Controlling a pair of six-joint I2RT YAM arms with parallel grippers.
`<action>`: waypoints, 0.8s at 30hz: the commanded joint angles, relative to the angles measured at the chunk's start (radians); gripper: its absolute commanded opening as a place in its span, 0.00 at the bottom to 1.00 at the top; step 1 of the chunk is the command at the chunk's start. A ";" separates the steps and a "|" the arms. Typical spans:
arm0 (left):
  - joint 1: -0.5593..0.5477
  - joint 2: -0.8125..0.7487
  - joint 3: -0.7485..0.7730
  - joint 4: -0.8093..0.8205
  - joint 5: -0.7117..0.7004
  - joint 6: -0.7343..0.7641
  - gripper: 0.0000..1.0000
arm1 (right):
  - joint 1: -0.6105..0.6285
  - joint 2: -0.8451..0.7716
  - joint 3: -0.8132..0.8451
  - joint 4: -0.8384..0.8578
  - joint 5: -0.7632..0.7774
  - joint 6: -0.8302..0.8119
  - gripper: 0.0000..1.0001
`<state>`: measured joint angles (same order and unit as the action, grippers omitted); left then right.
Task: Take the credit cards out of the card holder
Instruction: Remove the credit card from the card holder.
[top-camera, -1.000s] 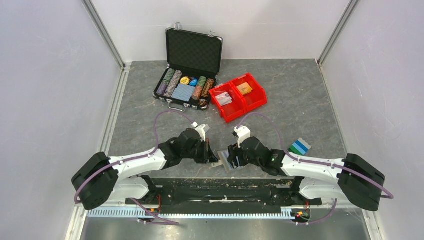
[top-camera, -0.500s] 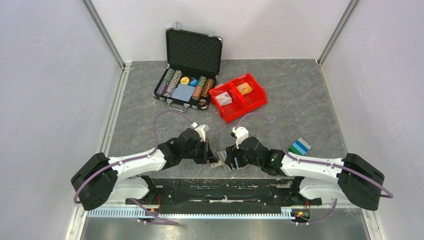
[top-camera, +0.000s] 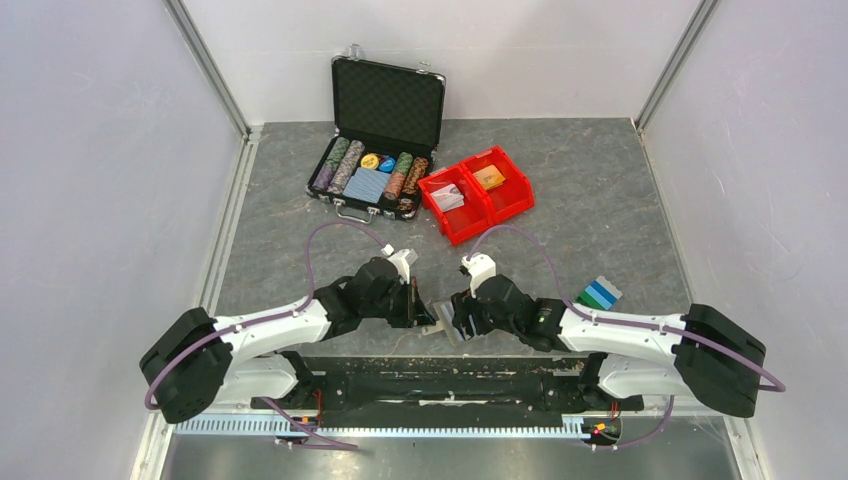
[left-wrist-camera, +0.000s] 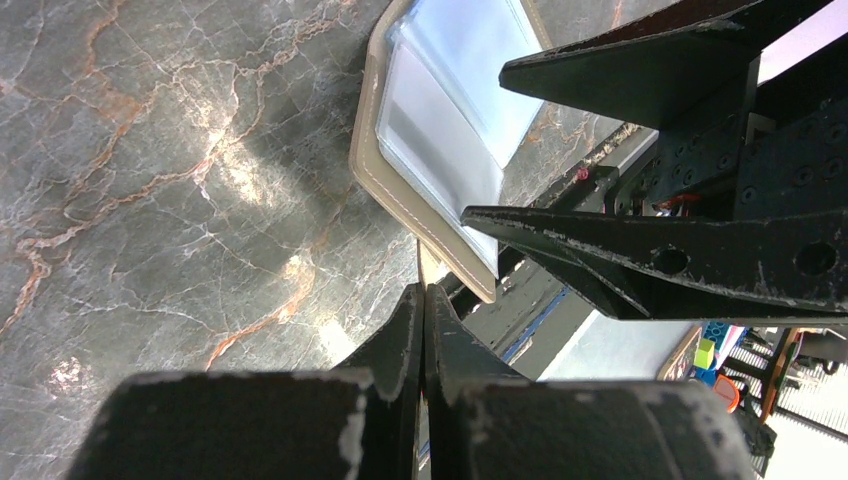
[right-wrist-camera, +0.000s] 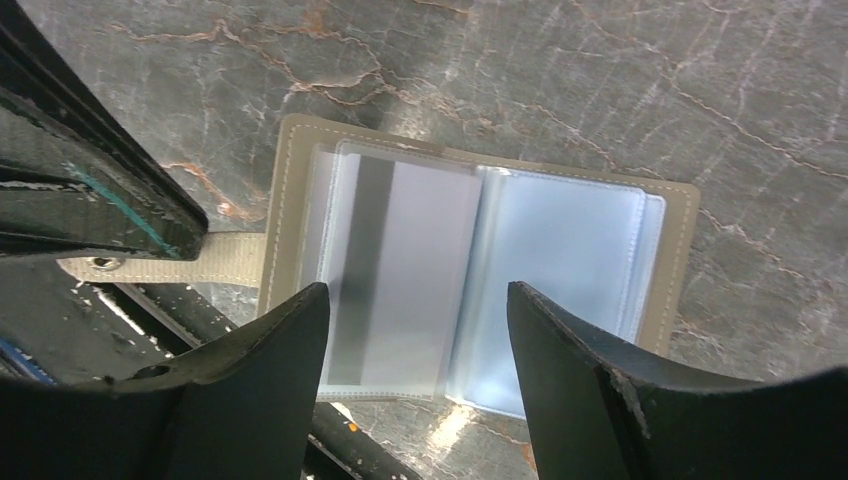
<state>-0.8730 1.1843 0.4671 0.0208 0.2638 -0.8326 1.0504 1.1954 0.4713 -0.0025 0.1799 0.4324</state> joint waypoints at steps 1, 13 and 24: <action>-0.004 -0.023 -0.005 0.010 -0.008 0.012 0.02 | 0.008 -0.025 0.044 -0.053 0.087 -0.018 0.68; -0.004 -0.026 -0.010 0.008 -0.011 0.011 0.02 | 0.008 -0.070 0.036 -0.007 0.000 -0.054 0.68; -0.004 -0.028 -0.008 0.013 0.000 0.010 0.02 | 0.019 0.017 0.033 0.025 -0.030 -0.038 0.69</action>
<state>-0.8730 1.1751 0.4580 0.0151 0.2638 -0.8326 1.0573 1.1835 0.4850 0.0025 0.1486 0.3996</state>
